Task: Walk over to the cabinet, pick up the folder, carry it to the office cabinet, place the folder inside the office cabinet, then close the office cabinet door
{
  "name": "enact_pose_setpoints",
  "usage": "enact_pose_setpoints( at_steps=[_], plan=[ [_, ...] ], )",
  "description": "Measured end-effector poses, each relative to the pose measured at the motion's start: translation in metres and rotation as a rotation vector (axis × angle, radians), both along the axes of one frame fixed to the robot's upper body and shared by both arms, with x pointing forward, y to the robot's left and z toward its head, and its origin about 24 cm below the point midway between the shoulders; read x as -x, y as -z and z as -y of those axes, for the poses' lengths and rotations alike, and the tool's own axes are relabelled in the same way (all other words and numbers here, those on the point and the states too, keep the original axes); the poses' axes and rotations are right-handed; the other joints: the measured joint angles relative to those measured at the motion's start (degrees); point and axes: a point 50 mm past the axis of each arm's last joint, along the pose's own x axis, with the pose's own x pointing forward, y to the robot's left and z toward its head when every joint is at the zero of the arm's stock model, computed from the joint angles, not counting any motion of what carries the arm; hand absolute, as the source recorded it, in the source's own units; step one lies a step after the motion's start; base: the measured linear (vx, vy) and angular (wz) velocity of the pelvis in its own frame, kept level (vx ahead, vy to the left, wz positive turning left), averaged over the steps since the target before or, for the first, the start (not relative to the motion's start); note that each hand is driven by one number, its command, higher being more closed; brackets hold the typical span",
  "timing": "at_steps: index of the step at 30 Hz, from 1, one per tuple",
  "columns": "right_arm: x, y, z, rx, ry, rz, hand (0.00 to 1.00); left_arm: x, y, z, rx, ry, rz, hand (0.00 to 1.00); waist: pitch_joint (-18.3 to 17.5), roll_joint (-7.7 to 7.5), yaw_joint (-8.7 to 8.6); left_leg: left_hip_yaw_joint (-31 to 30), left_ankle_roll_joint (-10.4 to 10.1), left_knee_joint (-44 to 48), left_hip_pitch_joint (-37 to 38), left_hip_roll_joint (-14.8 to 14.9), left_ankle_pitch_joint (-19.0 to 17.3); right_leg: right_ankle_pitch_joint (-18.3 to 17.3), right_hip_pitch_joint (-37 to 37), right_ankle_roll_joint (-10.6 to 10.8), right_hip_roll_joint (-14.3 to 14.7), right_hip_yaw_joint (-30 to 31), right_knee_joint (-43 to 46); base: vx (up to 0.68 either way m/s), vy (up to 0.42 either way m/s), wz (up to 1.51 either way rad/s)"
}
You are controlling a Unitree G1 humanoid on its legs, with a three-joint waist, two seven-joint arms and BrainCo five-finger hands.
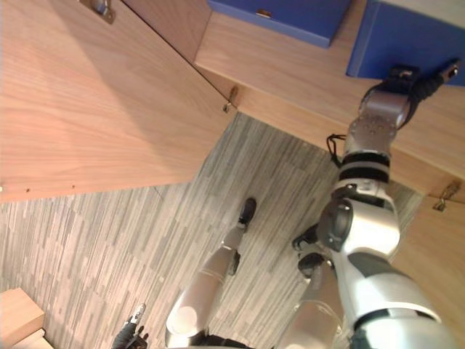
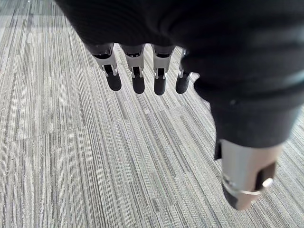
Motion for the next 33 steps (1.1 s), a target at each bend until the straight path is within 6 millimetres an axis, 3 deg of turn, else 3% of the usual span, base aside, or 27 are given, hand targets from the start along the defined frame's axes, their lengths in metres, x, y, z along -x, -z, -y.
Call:
enact_pose_setpoints(
  at_steps=[16, 30, 32, 33],
  plan=[
    [0.012, -0.008, 0.019, -0.076, 0.081, 0.034, 1.00, -0.005, 0.001, 0.006, 0.008, -0.011, -0.012, 0.00, -0.8, 1.14, 0.59, -2.0, -0.3, -4.0, 0.4, -0.7, 2.6, -0.9, -0.9, 0.1, -1.7, -1.3, 1.8, 0.00, -0.071, 0.07],
    [0.012, -0.009, 0.017, -0.051, 0.084, 0.017, 1.00, -0.009, 0.003, 0.010, 0.022, -0.009, -0.018, 0.00, -1.4, 1.73, 0.16, -1.9, -0.4, -4.0, 0.6, -0.8, 2.9, -1.1, -0.9, 0.0, -2.1, -1.1, 2.4, -0.01, -0.081, 0.00],
    [0.010, -0.009, 0.013, -0.034, 0.073, 0.009, 1.00, -0.014, 0.003, 0.011, 0.023, -0.007, -0.010, 0.00, -1.4, 1.69, 0.14, -1.6, -0.3, -1.3, -0.5, -1.1, 1.7, -1.1, -1.2, 0.0, -2.0, -0.5, 2.7, -0.02, -0.078, -0.07],
    [0.007, -0.010, 0.006, -0.003, 0.057, 0.000, 1.00, -0.017, 0.003, 0.011, 0.025, -0.006, -0.007, 0.00, -1.4, 1.64, 0.09, -1.1, -0.1, 4.8, -3.5, -1.6, -1.4, -1.1, -1.9, -0.1, -1.9, 0.3, 3.3, -0.03, -0.057, -0.22]
  ],
)
